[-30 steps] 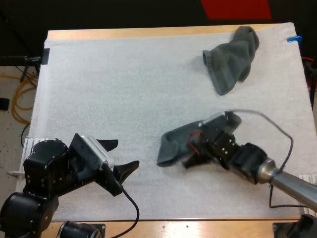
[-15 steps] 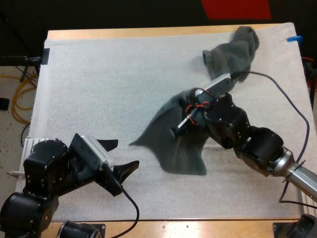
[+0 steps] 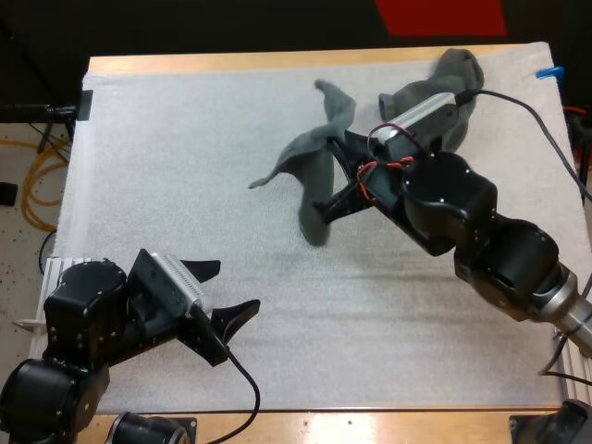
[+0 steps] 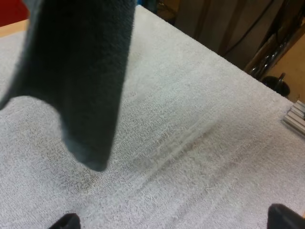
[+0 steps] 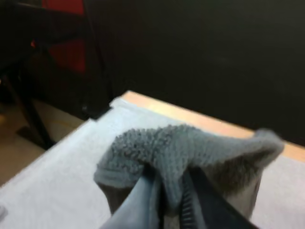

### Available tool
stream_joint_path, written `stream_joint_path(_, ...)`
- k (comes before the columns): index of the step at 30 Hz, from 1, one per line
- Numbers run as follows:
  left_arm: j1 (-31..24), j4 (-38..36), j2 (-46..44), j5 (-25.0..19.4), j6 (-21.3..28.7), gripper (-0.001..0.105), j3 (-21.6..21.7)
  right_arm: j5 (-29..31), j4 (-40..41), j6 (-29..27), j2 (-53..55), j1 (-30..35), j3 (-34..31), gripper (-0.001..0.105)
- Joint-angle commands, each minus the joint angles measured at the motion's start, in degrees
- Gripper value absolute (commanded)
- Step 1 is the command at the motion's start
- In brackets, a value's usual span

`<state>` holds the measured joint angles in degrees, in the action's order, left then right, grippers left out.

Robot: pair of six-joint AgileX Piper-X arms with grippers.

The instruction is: Pick towel from pile fold and stack

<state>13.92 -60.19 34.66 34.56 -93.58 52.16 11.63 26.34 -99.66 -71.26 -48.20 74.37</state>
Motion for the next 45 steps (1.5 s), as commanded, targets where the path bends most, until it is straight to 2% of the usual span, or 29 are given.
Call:
stream_joint_path(1,0.25,0.04,-0.17,-0.54,0.63,0.073,0.34,-0.36,3.27,0.02,0.30,0.01,0.26,0.000)
stream_joint_path(3,0.25,0.04,-0.17,-0.54,1.34,0.073,0.34,-0.36,9.08,1.51,0.04,0.01,-0.85,0.000)
stream_joint_path(5,0.25,0.04,-0.17,-0.54,2.15,0.073,0.34,-0.36,14.29,3.25,-0.01,0.01,-4.74,0.000)
stream_joint_path(14,0.37,0.04,-0.17,-1.58,2.45,0.073,-1.78,-0.48,20.94,17.15,0.47,0.01,-27.63,0.000)
stream_joint_path(20,0.39,0.54,-0.17,-1.58,2.43,0.073,-5.21,-0.31,23.92,20.67,3.83,0.01,-37.72,0.000)
stream_joint_path(24,0.89,1.05,-0.17,-1.58,2.13,0.073,-7.29,-0.31,26.87,22.55,7.72,0.01,-42.10,0.000)
stream_joint_path(27,4.59,1.94,0.77,-1.75,2.13,0.073,-8.33,-2.58,27.94,22.99,12.42,0.01,-45.87,0.000)
stream_joint_path(32,13.61,7.05,5.63,-2.07,2.07,0.073,-9.55,-2.94,24.36,25.33,15.20,0.01,-46.16,0.000)
stream_joint_path(36,17.92,8.82,12.30,-7.42,-1.41,0.073,-9.53,-2.94,22.73,25.33,15.50,0.01,-46.16,0.000)
stream_joint_path(39,18.39,10.33,17.33,-10.51,-2.07,0.073,-9.64,-2.94,22.75,25.33,15.50,0.01,-46.16,0.000)
stream_joint_path(45,18.20,12.20,29.76,-10.34,-3.11,0.073,-9.67,-2.94,22.75,25.33,15.50,0.01,-46.16,0.000)
